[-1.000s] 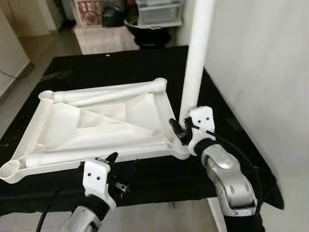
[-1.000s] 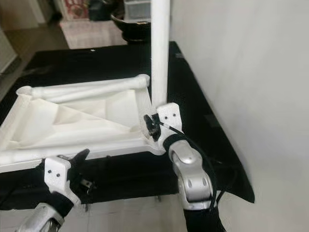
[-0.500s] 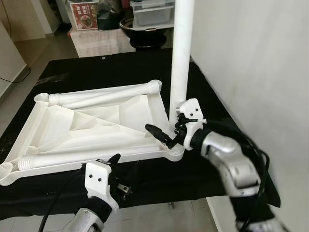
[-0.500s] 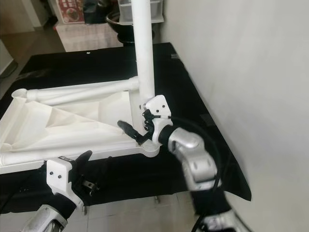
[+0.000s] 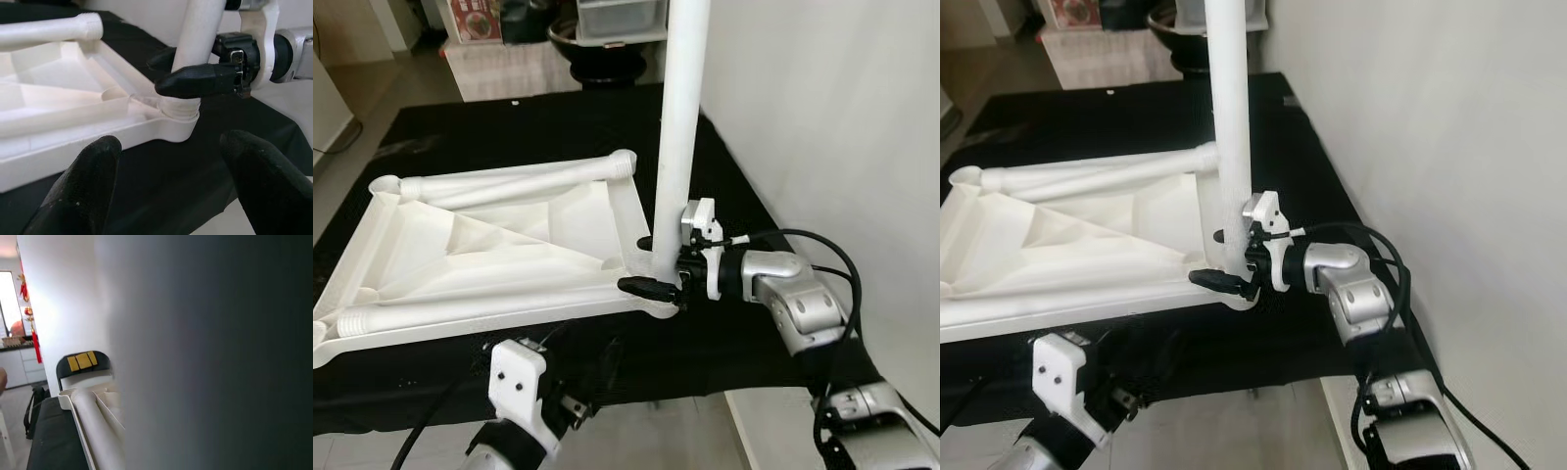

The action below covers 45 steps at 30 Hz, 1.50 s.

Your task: Building children table

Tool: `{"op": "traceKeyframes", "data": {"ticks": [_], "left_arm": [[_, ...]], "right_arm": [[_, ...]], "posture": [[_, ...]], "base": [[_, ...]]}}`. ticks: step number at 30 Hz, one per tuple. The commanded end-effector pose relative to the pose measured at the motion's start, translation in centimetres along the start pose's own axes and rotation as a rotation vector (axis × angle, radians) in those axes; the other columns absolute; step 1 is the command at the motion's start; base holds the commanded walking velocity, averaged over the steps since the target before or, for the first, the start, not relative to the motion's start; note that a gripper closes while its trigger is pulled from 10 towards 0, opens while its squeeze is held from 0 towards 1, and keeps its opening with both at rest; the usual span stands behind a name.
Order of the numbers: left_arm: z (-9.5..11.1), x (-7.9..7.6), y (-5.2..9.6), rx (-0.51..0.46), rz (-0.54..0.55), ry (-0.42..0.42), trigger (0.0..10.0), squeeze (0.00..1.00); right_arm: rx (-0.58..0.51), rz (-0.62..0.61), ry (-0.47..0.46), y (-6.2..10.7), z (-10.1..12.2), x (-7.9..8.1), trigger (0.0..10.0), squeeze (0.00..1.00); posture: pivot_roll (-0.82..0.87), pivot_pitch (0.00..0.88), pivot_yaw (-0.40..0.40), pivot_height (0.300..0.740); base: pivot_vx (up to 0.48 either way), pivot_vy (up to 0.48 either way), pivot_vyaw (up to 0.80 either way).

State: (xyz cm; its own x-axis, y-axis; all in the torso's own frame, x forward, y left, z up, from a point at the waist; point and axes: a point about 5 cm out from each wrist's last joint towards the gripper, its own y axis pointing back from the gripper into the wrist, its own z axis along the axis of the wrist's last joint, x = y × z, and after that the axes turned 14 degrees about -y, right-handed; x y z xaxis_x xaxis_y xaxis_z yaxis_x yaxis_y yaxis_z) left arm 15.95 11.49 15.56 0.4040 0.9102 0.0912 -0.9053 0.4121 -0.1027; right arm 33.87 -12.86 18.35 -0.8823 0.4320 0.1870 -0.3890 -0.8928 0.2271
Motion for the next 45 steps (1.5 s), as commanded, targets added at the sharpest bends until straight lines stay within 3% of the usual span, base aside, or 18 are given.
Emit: {"op": "traceKeyframes", "data": {"ticks": [1,4,5,7,8,15,24,25,26,27,28,29,32,38,39,41,42,45], "left_arm": [[0.3,-0.2,0.7,0.013,0.009,0.009,10.0,0.0],[0.5,-0.7,1.2,0.019,0.008,0.03,10.0,0.0],[0.7,-1.2,1.6,0.021,0.0,0.046,10.0,0.0],[0.9,-1.6,1.8,0.023,-0.007,0.056,10.0,0.0],[0.9,-1.7,2.2,0.035,0.026,0.056,10.0,0.0],[0.8,-1.5,2.4,0.05,0.067,0.05,10.0,0.0],[-0.1,-1.2,2.8,0.085,0.088,0.066,10.0,0.0],[-0.3,-1.0,2.6,0.08,0.091,0.066,10.0,0.0],[-0.3,-1.0,2.6,0.08,0.091,0.066,10.0,0.0],[-0.5,-0.8,2.4,0.074,0.095,0.065,10.0,0.0],[-0.5,-0.8,2.4,0.074,0.095,0.065,10.0,0.0],[-0.6,-0.6,2.2,0.07,0.097,0.065,10.0,0.0],[-0.7,-0.4,2.0,0.063,0.098,0.064,10.0,0.0],[-1.4,0.0,1.2,0.052,0.098,0.063,10.0,0.0],[-1.5,0.1,1.2,0.05,0.1,0.064,10.0,0.0],[-1.5,0.2,1.1,0.049,0.102,0.064,10.0,0.0],[-1.5,0.2,1.1,0.043,0.102,0.067,10.0,0.0],[-1.6,0.2,1.0,0.04,0.1,0.069,10.0,0.0]], "right_arm": [[0.018,0.055,-0.013,-0.7,-0.4,0.4,10.0,0.0],[0.023,0.069,-0.026,-0.4,-0.7,0.3,10.0,0.0],[0.02,0.08,-0.038,-0.1,-0.9,0.3,8.8,0.0],[0.018,0.09,-0.046,0.1,-1.0,0.2,8.8,0.0],[-0.007,0.088,-0.071,0.8,-1.1,-0.1,0.0,0.0],[-0.045,0.053,-0.094,2.1,-1.3,-0.6,0.0,0.0],[-0.176,-0.212,-0.159,4.7,-2.5,0.3,0.0,0.0],[-0.176,-0.569,-0.119,4.9,-3.3,-0.1,0.0,0.0],[-0.176,-0.569,-0.119,4.9,-3.3,-0.1,0.0,0.0],[-0.211,-0.813,-0.139,5.5,-4.1,0.6,0.0,0.0],[-0.211,-0.813,-0.139,5.5,-4.1,0.6,0.0,0.0],[-0.231,-0.974,-0.159,6.2,-4.6,1.2,0.0,0.0],[-0.231,-0.997,-0.122,5.5,-4.6,2.0,0.0,0.0],[-0.244,-0.879,-0.082,1.2,-3.8,1.9,0.0,0.0],[-0.237,-0.857,-0.089,0.7,-3.8,2.3,3.3,0.0],[-0.231,-0.842,-0.091,0.4,-3.8,2.6,3.3,0.0],[-0.221,-0.797,-0.089,-0.1,-3.7,3.1,10.0,0.0],[-0.233,-0.762,-0.093,-0.4,-3.5,3.5,10.0,0.0]], "posture": [[0.07,0.18,0.006,0.74],[0.07,0.179,0.002,0.74],[0.07,0.177,0.0,0.74],[0.07,0.174,0.0,0.74],[0.07,0.162,-0.002,0.74],[0.07,0.145,0.0,0.74],[0.05,0.115,-0.002,0.74],[0.04,0.112,0.002,0.74],[0.04,0.112,0.002,0.74],[0.02,0.107,0.005,0.74],[0.02,0.107,0.005,0.74],[0.02,0.107,0.005,0.74],[0.0,0.101,0.037,0.74],[0.04,0.073,0.028,0.74],[0.04,0.071,0.027,0.74],[0.04,0.071,0.027,0.74],[0.02,0.075,0.027,0.74],[0.02,0.075,0.027,0.74]], "base": [[0.0,0.0,0.0],[0.0,0.0,0.0],[0.0,0.0,0.0],[0.0,0.0,0.0],[0.0,0.0,0.0],[0.0,0.0,0.0],[0.0,0.0,0.0],[0.0,0.0,0.0],[0.0,0.0,0.0],[0.0,0.0,0.0],[0.0,0.0,0.0],[0.0,0.0,0.0],[0.0,0.0,0.0],[0.0,0.0,0.0],[0.0,0.0,0.0],[0.0,0.0,0.0],[0.0,0.0,0.0],[0.0,0.0,0.0]]}}
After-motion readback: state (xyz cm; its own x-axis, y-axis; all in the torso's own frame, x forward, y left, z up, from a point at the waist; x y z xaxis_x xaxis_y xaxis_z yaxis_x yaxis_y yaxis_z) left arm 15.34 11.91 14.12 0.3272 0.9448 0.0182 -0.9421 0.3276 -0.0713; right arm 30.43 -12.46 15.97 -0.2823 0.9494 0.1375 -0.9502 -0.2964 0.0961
